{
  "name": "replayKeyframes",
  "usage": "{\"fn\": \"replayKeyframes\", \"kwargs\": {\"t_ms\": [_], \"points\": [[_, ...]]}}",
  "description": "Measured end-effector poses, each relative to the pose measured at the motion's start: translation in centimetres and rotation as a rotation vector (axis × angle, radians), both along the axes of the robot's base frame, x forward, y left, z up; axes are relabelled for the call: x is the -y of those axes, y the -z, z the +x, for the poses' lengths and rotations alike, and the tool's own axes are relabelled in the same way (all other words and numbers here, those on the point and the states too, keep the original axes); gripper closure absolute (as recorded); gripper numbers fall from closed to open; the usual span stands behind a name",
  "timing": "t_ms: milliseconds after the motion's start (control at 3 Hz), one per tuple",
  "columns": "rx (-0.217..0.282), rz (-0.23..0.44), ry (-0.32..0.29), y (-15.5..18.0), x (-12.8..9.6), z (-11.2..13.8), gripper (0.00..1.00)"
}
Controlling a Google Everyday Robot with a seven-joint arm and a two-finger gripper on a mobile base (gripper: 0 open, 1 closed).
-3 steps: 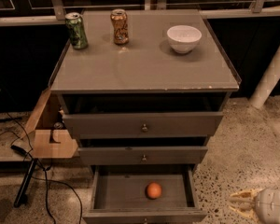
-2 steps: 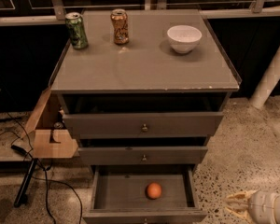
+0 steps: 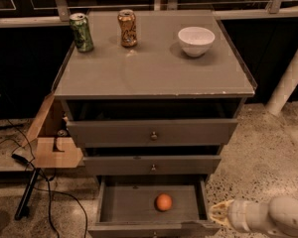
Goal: Pick orange from bottom drawer and place on counter
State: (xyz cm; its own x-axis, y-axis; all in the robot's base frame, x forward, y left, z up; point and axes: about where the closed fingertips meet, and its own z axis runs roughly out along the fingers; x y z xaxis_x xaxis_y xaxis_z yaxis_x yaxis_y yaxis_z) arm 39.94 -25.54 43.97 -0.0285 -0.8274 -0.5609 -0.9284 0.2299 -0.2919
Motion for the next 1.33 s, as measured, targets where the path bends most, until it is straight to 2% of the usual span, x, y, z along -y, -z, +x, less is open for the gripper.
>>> {"fn": "replayKeyframes", "kwargs": {"t_ms": [333, 667, 1000, 1333], "points": [[-0.051, 0.056, -0.019, 7.2, -2.7, 1.7, 1.0], [-0.108, 0.109, -0.032, 13.2, -5.2, 2.0, 1.0], [-0.108, 0.11, -0.032, 13.3, -5.2, 2.0, 1.0], [-0.099, 0.131, -0.021, 15.3, -6.0, 3.0, 1.0]]}}
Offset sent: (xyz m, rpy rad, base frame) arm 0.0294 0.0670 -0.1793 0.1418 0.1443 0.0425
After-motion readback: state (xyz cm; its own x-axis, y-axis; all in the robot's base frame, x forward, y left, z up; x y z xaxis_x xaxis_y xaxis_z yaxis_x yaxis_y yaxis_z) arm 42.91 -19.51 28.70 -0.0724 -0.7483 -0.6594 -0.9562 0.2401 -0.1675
